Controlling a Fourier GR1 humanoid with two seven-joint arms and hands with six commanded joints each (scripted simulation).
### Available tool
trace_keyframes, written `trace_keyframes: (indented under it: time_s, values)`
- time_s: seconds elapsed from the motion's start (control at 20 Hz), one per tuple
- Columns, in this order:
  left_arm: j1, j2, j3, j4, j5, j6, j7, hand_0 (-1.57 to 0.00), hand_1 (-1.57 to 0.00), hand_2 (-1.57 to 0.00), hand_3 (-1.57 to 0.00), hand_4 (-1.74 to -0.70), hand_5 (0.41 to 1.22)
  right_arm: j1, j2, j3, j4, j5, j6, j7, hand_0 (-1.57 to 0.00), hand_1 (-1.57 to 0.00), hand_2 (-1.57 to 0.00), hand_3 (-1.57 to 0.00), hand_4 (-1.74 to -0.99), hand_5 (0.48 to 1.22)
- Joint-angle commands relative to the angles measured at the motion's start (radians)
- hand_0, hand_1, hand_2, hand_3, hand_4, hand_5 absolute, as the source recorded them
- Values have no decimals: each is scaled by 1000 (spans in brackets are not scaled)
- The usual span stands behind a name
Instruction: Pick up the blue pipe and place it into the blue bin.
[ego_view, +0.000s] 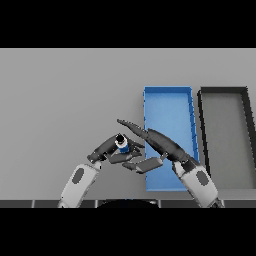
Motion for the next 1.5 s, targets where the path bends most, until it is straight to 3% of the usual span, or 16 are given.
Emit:
trace_keyframes:
  time_s: [0.0,0.15,0.3,0.4,0.55,0.7,0.8,0.95,1.1,1.25,1.35,1.4,1.45]
  values:
    - [-2,-10,2,8,3,-4,13,-1571,-1571,-1571,-1571,-1469,1221,-28,8,8,11,1,1,13,-7,-16,-66,1,-1223,540]
    - [3,-13,11,9,-28,0,16,-1571,-1571,-1571,-1571,-1469,1221,-86,19,15,65,-10,28,47,-23,-32,-83,1,-1186,521]
    - [9,-20,15,-1,-45,-8,27,-1571,-1571,-1571,-1571,-1465,1221,-150,50,22,126,-4,35,70,-69,-108,-166,-44,-1204,497]
    - [13,-34,13,0,-52,-16,31,-1571,-1571,-1571,-1571,-1517,1221,-173,59,26,149,-9,51,68,-323,-362,-377,-242,-1278,485]
    - [11,-23,15,-15,-51,-14,86,-1571,-1571,-1571,-1571,-1622,1221,-188,84,35,177,-5,56,45,-876,-877,-910,-762,-1467,518]
    - [32,-31,22,-7,-15,-25,40,-1571,-1571,-1571,-1523,-1677,1221,-177,100,39,175,-32,47,56,-1215,-1215,-1233,-1021,-1581,650]
    - [16,-45,33,9,8,-41,39,-1571,-1571,-1571,-1502,-1699,1221,-160,99,50,176,-43,34,11,-1343,-1343,-1354,-1186,-1628,856]
    - [15,-48,37,4,11,-45,33,-1571,-1571,-1571,-1441,-1718,1221,-181,91,74,184,-18,13,-13,-1454,-1454,-1460,-1357,-1680,1034]
    - [9,-50,39,-3,6,-39,37,-1571,-1571,-1571,-1433,-1728,1221,-183,87,96,186,-14,-6,-61,-1511,-1511,-1514,-1462,-1710,1125]
    - [22,-39,26,-21,-10,-22,44,-1571,-1571,-1571,-1422,-1731,1221,-170,92,96,181,-15,-35,-65,-1540,-1540,-1542,-1515,-1725,1172]
    - [15,-25,29,-18,-48,0,1,-1571,-1571,-1571,-1454,-1724,1221,-163,90,98,177,5,-46,-83,-1551,-1551,-1552,-1535,-1731,1190]
    - [15,-22,27,-19,-66,15,-1,-1462,-1342,-1293,-1166,-1599,1221,-174,84,95,182,9,-42,-83,-1555,-1555,-1556,-1542,-1733,1196]
    - [9,-10,26,-12,-60,-12,-2,-1169,-1073,-1034,-933,-1475,1221,-170,90,104,179,19,-47,-71,-1558,-1558,-1559,-1548,-1734,1201]
